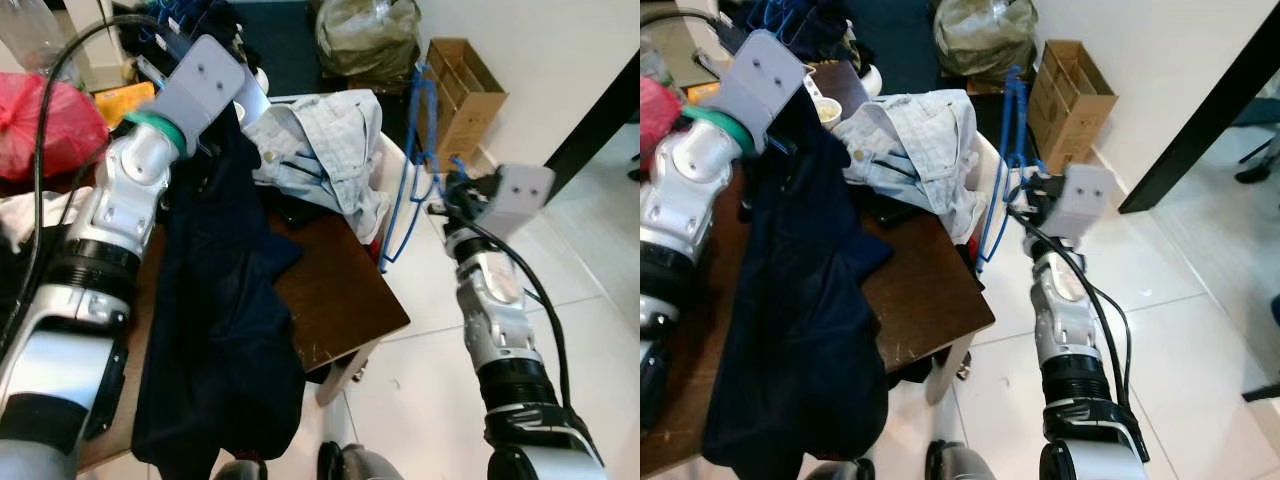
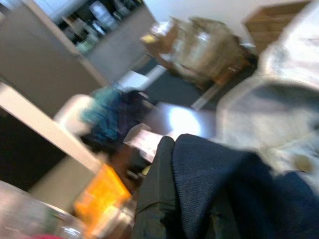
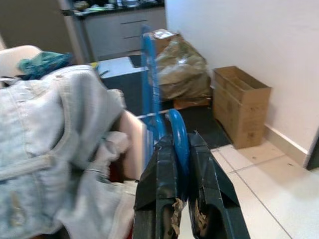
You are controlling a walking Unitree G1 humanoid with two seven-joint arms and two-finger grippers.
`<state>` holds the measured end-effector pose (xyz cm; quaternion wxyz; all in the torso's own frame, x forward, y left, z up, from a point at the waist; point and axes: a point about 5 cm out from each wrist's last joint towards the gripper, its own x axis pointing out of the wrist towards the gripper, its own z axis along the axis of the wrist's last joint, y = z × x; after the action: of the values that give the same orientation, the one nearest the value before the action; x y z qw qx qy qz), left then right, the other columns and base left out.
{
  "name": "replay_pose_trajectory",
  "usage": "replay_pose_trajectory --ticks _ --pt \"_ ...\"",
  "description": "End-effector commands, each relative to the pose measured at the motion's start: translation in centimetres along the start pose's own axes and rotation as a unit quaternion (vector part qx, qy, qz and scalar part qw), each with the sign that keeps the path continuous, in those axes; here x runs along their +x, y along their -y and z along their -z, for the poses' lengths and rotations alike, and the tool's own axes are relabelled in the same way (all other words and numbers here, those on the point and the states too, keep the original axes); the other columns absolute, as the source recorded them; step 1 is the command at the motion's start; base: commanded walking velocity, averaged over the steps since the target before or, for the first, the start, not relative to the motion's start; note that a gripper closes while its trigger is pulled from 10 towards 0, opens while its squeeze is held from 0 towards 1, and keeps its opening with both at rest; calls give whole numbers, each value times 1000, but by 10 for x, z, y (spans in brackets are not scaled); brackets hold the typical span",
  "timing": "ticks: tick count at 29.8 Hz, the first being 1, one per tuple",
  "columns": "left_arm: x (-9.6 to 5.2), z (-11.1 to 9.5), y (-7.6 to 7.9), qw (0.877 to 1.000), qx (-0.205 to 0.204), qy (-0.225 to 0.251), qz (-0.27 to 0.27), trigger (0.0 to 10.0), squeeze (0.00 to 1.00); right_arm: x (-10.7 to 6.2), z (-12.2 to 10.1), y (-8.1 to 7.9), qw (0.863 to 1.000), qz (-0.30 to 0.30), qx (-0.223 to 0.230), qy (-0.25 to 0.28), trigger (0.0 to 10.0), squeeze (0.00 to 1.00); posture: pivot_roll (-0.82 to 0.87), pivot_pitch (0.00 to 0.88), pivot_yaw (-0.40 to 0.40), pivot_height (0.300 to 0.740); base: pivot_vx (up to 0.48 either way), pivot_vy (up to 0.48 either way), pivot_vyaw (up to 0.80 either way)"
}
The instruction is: Hang hanger
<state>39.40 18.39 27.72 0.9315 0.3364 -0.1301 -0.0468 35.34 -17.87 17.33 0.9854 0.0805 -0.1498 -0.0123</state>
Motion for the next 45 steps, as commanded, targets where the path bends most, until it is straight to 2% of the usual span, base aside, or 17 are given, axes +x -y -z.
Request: replay_pose_trajectory --ticks 1,5,6,15,16,20,22,23,24,25,27,28,31,32,39,40,45 --pt "-1 1 3 1000 -15 3 13 10000 0 -4 3 2 1000 3 2 -5 10000 0 68 63 -32 740 0 0 0" --pt "-3 1 6 1000 -21 5 18 10000 0 -4 3 2 1000 2 2 -5 10000 0 66 67 -33 740 0 0 0" --pt "-5 0 7 999 -43 11 19 10000 1000 -3 2 2 1000 2 1 -4 10000 0 64 69 -35 740 0 0 0" --pt "-9 -7 0 998 -52 24 7 10000 914 -2 1 2 1000 1 1 -3 10000 0 63 70 -40 740 0 0 0" --pt "-10 -13 -6 998 -52 31 6 10000 0 -2 1 2 1000 0 2 -3 10000 0 62 71 -41 740 0 0 0" --pt "-11 -24 -17 997 -63 34 21 10000 0 -2 1 2 1000 -1 2 -4 10000 0 62 73 -43 740 0 0 0" --pt "-10 -27 -25 988 -150 14 21 10000 0 -3 1 2 1000 -1 2 -5 10000 0 62 74 -45 740 0 0 0" --pt "-8 -29 -31 962 -273 -3 24 10000 8 -3 2 2 1000 -2 1 -6 10000 0 63 75 -46 740 0 0 0" --pt "-8 -29 -31 962 -273 -3 24 10000 8 -3 2 2 1000 -2 1 -6 10000 0 63 75 -46 740 0 0 0" --pt "-7 -30 -32 940 -339 -17 44 10000 1000 -3 2 2 1000 -2 1 -7 10000 0 65 74 -48 740 0 0 0" --pt "-7 -29 -30 925 -373 -38 66 10000 1000 -2 2 2 1000 -2 0 -8 10000 0 63 74 -48 740 0 0 0" --pt "-9 -23 -25 943 -315 -62 91 10000 427 -2 2 2 1000 -3 0 -8 10000 0 61 73 -47 740 0 0 0" --pt "-12 -18 -22 956 -262 -80 108 10000 427 -2 2 1 1000 -4 0 -8 10000 0 60 73 -46 740 0 0 0" --pt "-21 -7 -18 976 -107 -106 156 10000 0 -1 1 2 1000 -4 0 -8 10000 0 55 71 -45 740 0 0 0" --pt "-34 4 -20 967 46 -138 210 10000 0 -1 1 3 1000 -5 -1 -8 10000 0 54 71 -44 740 0 0 0" --pt "-35 5 -26 967 57 -148 201 10000 1000 -2 1 3 1000 -4 -2 -9 10000 0 56 71 -47 740 0 0 0" --pt "-44 9 -31 953 100 -171 229 10000 1000 -2 1 3 1000 -7 -2 -11 10000 0 57 67 -50 740 0 0 0"
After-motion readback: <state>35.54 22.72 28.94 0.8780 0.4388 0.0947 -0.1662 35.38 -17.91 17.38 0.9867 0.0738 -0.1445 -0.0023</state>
